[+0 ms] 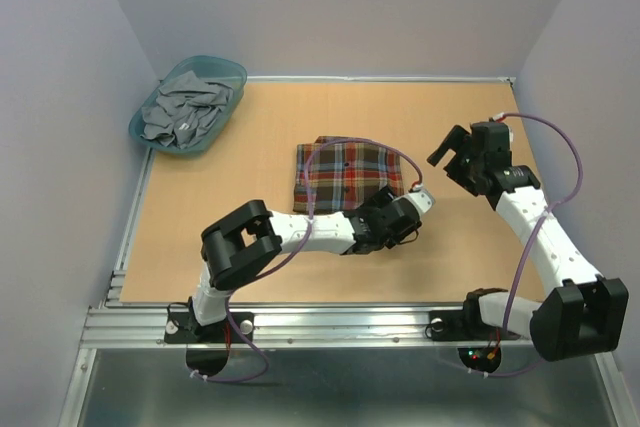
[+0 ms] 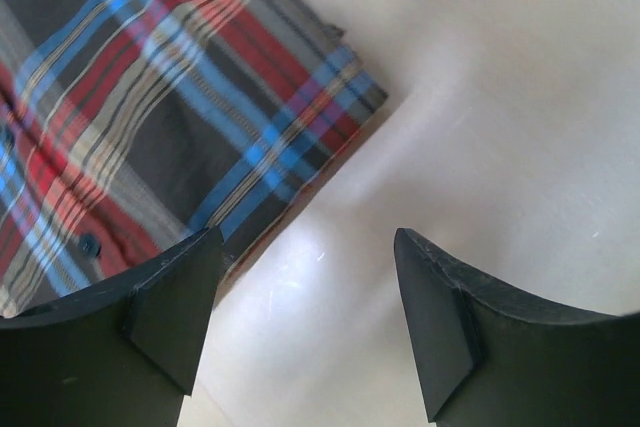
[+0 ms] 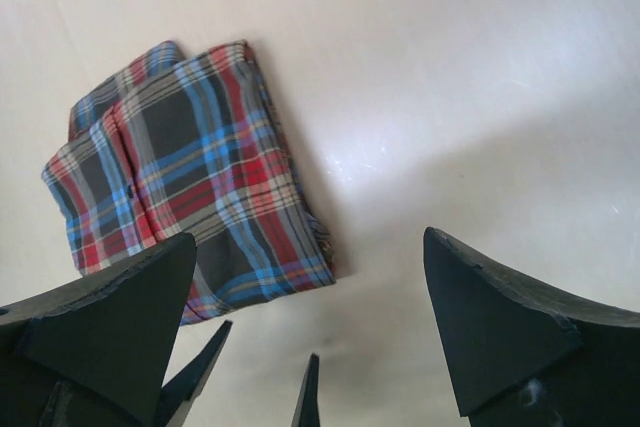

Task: Fold and stack the long sleeve shirts
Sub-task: Fold the shirt

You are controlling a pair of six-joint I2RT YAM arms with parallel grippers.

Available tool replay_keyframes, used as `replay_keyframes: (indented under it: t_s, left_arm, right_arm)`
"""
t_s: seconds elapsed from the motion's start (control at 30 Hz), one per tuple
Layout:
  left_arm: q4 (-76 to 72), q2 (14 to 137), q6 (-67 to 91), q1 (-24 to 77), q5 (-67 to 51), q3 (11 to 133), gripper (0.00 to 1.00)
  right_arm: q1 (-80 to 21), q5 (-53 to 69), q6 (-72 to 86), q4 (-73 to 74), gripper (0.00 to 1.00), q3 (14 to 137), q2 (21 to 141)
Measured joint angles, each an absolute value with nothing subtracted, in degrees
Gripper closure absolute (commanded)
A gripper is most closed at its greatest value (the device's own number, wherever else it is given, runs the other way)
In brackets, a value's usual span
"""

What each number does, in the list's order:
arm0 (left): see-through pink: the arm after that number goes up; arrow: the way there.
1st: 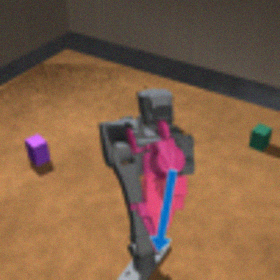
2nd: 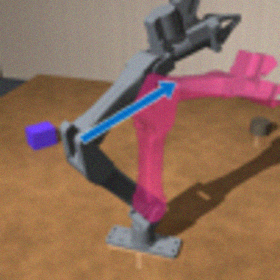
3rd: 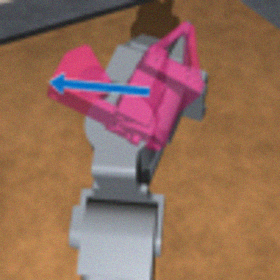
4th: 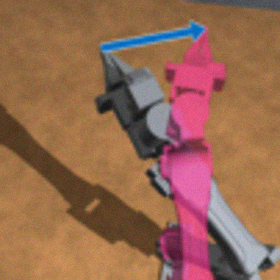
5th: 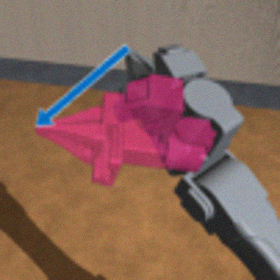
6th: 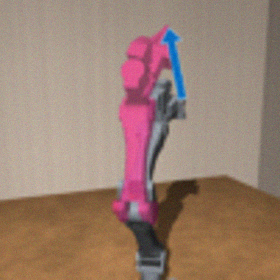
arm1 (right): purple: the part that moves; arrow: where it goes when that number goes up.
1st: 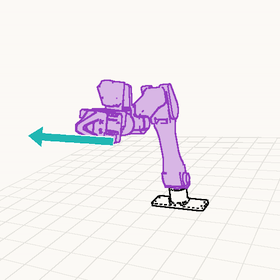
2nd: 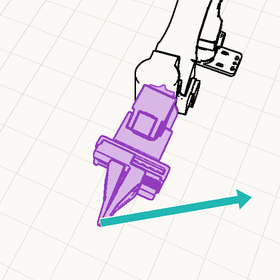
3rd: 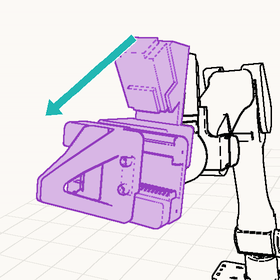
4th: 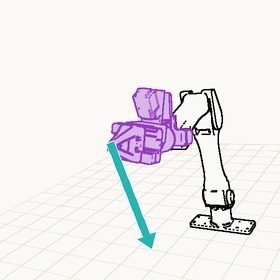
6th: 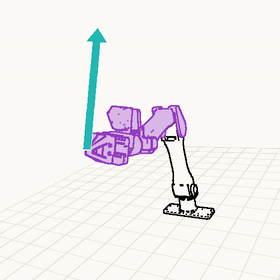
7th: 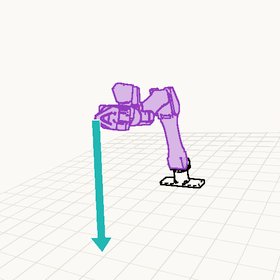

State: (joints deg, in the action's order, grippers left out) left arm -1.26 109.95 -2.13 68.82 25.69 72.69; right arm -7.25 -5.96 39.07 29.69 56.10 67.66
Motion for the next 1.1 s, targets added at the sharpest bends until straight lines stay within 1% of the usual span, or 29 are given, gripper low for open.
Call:
replay_keyframes:
  t_s: [0.2, 0.37, 0.47, 0.5, 0.53, 0.6, 0.63, 0.67, 0.7, 0.77, 0.8, 0.93, 1.1]
  left_arm:
    - [-3.18, 116.09, -7.35, 69.73, 27.22, 75.66, 0.26]
    - [-6.72, 119.37, -9.89, 69.71, 31.27, 76.27, 0.34]
    - [-8.64, 120.53, -10.96, 69.63, 32.71, 76.82, 0.39]
    - [-9.65, 121.19, -11.29, 69.52, 33.52, 77.10, 0.42]
    - [-10.07, 121.64, -11.53, 69.23, 33.87, 77.34, 0.51]
    - [-10.98, 122.48, -11.62, 68.90, 34.57, 77.73, 0.62]
    - [-11.18, 122.83, -11.68, 68.66, 34.63, 77.78, 0.74]
    - [-11.27, 123.00, -11.77, 68.47, 34.76, 77.78, 0.80]
    - [-11.49, 123.17, -11.68, 68.18, 34.76, 77.78, 0.91]
    - [-11.57, 123.17, -11.57, 67.75, 34.76, 77.76, 0.98]
    - [-11.79, 123.17, -11.33, 67.51, 34.85, 77.71, 1.00]
    - [-13.21, 122.43, -10.15, 66.83, 34.41, 76.03, 1.00]
    - [-13.06, 117.58, -6.70, 65.49, 31.88, 71.53, 1.00]
  right_arm:
    - [-6.57, -6.90, 42.00, 31.55, 0.00, 52.51, 63.35]
    - [-6.42, -6.37, 44.03, 31.83, 0.00, 50.30, 62.94]
    - [-6.42, -6.11, 44.99, 32.21, 0.00, 49.39, 62.92]
    - [-6.42, -6.02, 45.23, 32.21, 0.00, 49.25, 62.85]
    - [-6.42, -5.98, 45.41, 32.25, 0.00, 49.23, 62.85]
    - [-6.42, -5.91, 45.74, 32.23, 0.00, 49.23, 62.85]
    - [-6.42, -5.69, 46.00, 32.23, 0.00, 49.23, 62.85]
    - [-6.42, -5.52, 46.15, 32.23, 0.00, 49.23, 62.87]
    - [-6.42, -5.30, 46.39, 32.21, 0.00, 49.23, 62.94]
    - [-6.37, -4.73, 46.76, 32.16, 0.00, 49.23, 63.22]
    - [-6.33, -4.45, 46.78, 32.16, 0.00, 49.23, 63.46]
    - [-5.26, -1.80, 46.81, 31.94, 0.00, 49.32, 66.57]
    - [-1.72, 5.23, 47.46, 30.26, 0.00, 49.32, 72.84]
